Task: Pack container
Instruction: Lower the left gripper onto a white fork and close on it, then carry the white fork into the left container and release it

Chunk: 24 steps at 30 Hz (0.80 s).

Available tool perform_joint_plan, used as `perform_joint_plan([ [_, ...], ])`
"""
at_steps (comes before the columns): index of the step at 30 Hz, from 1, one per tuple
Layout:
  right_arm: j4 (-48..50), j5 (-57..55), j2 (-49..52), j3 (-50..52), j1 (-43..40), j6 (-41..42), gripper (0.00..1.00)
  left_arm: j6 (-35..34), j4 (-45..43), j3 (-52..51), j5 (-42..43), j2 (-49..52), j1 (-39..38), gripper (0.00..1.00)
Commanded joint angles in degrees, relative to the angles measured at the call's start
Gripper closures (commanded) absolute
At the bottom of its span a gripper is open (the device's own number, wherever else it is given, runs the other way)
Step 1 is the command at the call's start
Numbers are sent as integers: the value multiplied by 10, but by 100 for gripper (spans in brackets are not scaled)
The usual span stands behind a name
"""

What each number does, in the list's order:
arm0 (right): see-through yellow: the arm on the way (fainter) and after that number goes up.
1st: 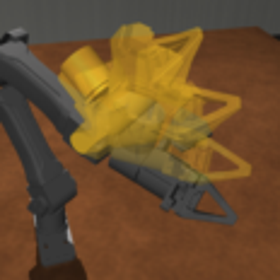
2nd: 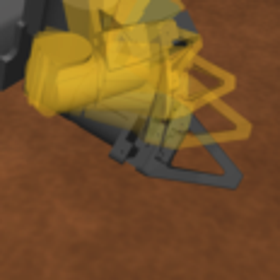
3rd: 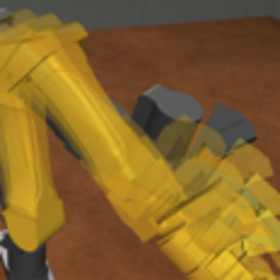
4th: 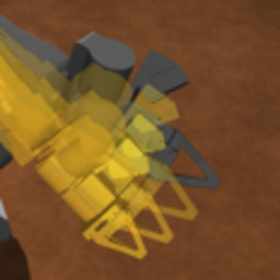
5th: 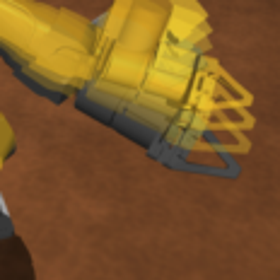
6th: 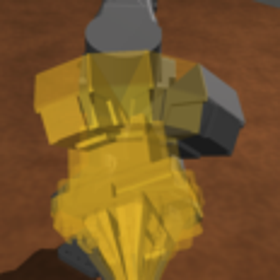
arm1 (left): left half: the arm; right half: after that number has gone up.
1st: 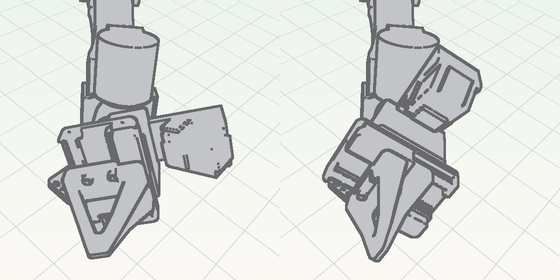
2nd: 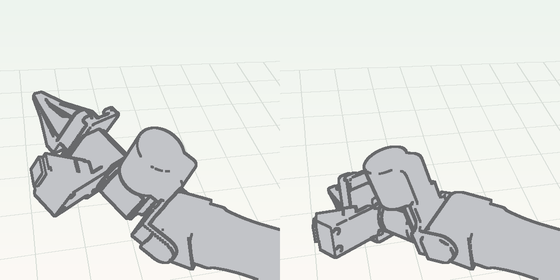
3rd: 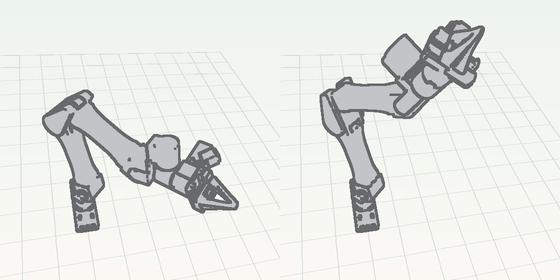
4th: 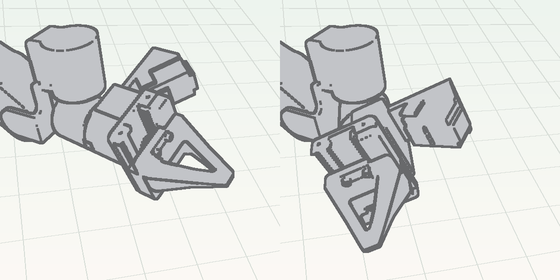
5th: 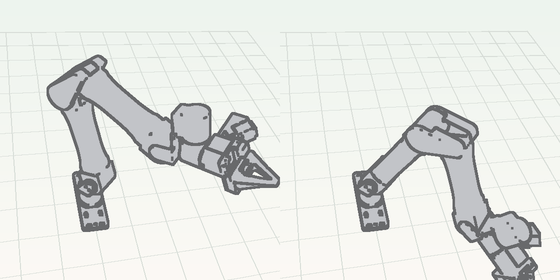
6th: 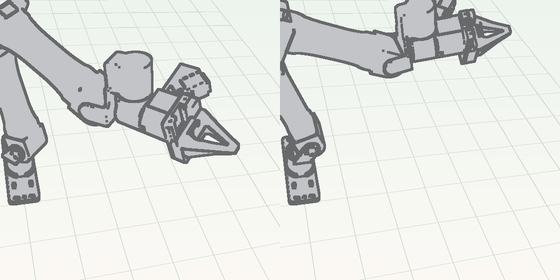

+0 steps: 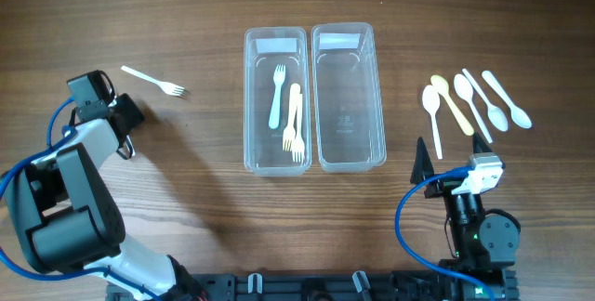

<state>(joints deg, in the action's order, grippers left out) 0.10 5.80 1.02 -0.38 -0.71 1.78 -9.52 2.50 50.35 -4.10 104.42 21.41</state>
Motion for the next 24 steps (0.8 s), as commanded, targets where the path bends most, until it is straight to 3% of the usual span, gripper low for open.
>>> perform_joint_plan([
  [1, 3, 2, 0, 1, -1, -3, 0, 4, 0, -2, 13, 13, 3, 76],
  [11, 3, 2, 0, 1, -1, -3, 0, 3, 0, -2, 12, 12, 3, 96],
  [19, 3, 2, 0, 1, -1, -3, 0, 3, -4, -2, 0, -45, 3, 96],
  [24, 3, 2, 0, 1, -1, -3, 0, 1, 2, -2, 0, -144, 0, 96],
])
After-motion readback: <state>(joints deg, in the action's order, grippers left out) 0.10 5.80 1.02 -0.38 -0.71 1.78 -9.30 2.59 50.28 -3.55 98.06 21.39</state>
